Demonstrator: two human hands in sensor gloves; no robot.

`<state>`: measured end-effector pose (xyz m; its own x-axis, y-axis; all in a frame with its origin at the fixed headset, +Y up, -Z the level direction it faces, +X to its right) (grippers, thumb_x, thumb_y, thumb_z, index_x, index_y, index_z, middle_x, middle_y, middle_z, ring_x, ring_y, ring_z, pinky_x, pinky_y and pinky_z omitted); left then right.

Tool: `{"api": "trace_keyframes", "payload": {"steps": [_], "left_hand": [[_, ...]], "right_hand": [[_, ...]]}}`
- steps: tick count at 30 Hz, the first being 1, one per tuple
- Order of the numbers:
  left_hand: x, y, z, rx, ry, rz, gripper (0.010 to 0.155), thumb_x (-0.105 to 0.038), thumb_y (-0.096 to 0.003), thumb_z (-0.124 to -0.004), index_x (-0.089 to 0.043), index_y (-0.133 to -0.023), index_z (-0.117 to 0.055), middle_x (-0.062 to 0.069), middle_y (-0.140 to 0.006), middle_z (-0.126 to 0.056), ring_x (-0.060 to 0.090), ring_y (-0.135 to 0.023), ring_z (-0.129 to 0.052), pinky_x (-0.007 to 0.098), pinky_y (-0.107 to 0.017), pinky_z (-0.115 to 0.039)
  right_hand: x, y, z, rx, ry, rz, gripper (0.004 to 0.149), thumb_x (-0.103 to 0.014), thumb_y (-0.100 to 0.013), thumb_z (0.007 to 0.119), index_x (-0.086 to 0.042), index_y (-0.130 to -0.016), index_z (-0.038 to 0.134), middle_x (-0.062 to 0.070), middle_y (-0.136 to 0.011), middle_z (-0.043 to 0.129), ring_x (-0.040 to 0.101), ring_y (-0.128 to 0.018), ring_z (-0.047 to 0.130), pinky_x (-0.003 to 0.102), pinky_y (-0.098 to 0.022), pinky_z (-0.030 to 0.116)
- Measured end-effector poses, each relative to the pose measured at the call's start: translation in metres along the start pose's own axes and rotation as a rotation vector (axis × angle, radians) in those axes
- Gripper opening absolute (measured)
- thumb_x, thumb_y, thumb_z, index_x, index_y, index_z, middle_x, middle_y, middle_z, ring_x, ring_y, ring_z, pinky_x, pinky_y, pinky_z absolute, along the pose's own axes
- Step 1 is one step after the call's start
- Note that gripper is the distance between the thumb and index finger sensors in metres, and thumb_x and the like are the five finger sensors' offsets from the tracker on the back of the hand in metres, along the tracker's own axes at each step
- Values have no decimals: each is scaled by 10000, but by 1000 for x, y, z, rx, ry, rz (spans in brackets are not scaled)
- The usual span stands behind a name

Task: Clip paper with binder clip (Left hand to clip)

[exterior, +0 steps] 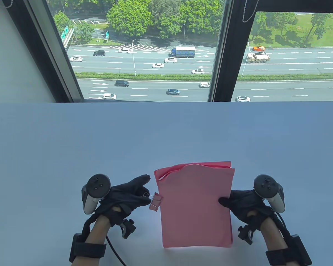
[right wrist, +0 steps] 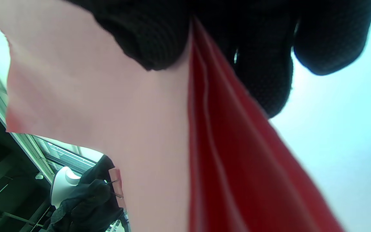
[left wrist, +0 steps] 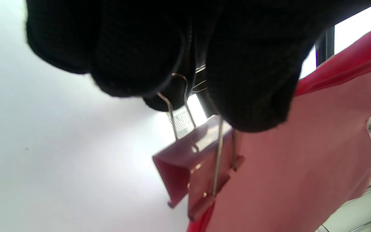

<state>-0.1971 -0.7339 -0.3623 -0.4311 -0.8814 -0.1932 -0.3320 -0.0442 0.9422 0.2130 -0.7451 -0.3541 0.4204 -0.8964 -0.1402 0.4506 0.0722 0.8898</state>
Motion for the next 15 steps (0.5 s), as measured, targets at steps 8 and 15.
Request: {"api": "trace_keyframes", "payload": {"steps": [8,15], "left_hand": [[-3,3,9,-65,99,-24,779,-385,-279,-1050,-163,-980,-793,112,-701,-1027,138,-297,-1052,478,-459,-892],[2,3,7,-27,217,5,767,-377,-278,-1048,-162,-972,-803,112,-686,-1033,116,-243,-1048,456,-448,-910]], "right_hand": [[-3,2,2,-8,10,-4,427,-269,-433,831,-114,-821,920,87,-589,1047,394,-574,1010,581,-463,778],[-5,3,-4,26,-18,-38,423,-267,-422,835,-127,-809,931,80,-579,1050,386,-569,1013,577,-464,780]]}}
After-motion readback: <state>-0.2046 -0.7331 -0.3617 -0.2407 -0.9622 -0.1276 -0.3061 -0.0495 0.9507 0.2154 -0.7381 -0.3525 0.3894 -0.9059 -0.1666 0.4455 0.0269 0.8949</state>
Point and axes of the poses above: the tracker on the back of each hand, its own x axis roughly to the little-finger side, its own y axis roughly from the fingertips to the wrist, z = x × y, the point moved 4 cm from there along -y, roughly from the wrist to the fingertips
